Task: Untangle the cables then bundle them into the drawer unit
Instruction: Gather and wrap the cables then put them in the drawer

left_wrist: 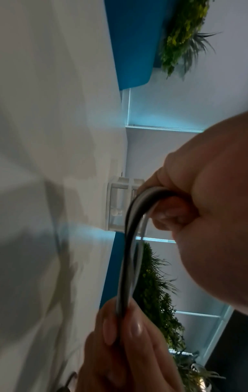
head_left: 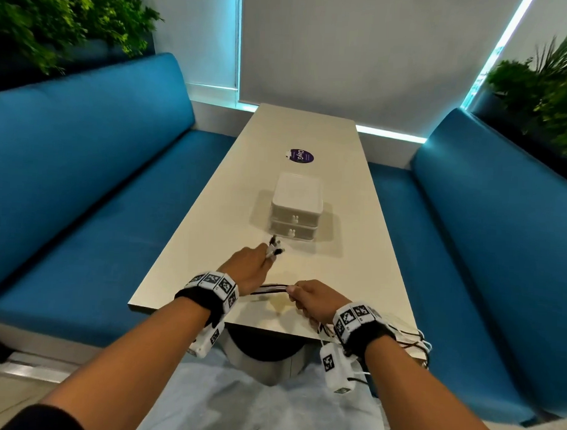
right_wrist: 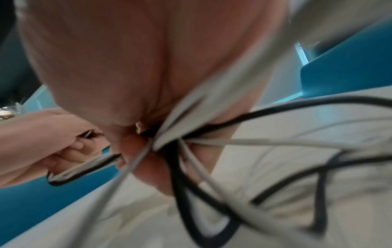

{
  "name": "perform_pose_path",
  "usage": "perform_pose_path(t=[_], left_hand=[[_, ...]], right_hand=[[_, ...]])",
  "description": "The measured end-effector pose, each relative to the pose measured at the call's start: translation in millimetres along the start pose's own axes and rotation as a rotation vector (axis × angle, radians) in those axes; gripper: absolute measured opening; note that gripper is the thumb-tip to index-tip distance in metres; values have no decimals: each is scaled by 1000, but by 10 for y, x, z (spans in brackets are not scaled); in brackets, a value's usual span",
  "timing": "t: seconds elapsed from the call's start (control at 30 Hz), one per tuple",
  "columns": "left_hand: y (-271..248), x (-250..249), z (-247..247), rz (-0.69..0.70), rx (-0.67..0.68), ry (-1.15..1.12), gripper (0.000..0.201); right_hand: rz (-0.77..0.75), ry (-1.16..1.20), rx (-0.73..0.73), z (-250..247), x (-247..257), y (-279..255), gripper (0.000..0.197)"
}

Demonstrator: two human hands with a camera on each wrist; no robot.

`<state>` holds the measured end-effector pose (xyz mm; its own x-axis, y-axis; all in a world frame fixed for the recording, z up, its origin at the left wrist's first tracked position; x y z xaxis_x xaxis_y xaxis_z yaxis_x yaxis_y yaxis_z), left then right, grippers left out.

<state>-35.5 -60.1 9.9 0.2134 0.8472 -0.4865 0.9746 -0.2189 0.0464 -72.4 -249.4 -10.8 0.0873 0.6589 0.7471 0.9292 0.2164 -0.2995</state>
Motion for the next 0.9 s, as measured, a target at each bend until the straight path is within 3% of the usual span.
perform_pose_path(t=[0.13,0.23,0.33,0.47,0.7,0.9], left_hand=[[-15,-56,185,7,161,22,37],[-51,-83,263,-3,224,-81,37],[-84,-133,277,-31,240,-236,37],[-118,-175,285,-78,229,-279,32],[-65,-110,392,21,255,71,30],[-39,-87,445,88,260,256,29]], right_hand=[[74,173,-71,84,-119,33,34],[20,132,-71,-6,-48,61,33],[-18,73,-78,-105,40,88,31],[-27,34,-56,-152,54,122,27],[-71,-322,-37,-123,138,195,27],[-101,-460,-17,-75,140,137,31]])
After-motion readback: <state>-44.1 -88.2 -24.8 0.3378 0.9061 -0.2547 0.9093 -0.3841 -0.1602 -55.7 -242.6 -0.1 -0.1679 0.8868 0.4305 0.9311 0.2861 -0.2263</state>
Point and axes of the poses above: each hand's wrist, its own y-axis towards the middle knuckle, its own z-axis out of the palm, x = y × z, the point moved 2 cm from there along y, towards the middle knuckle, and after that the axes turned 7 degrees about -x, right-handed, at the moved point
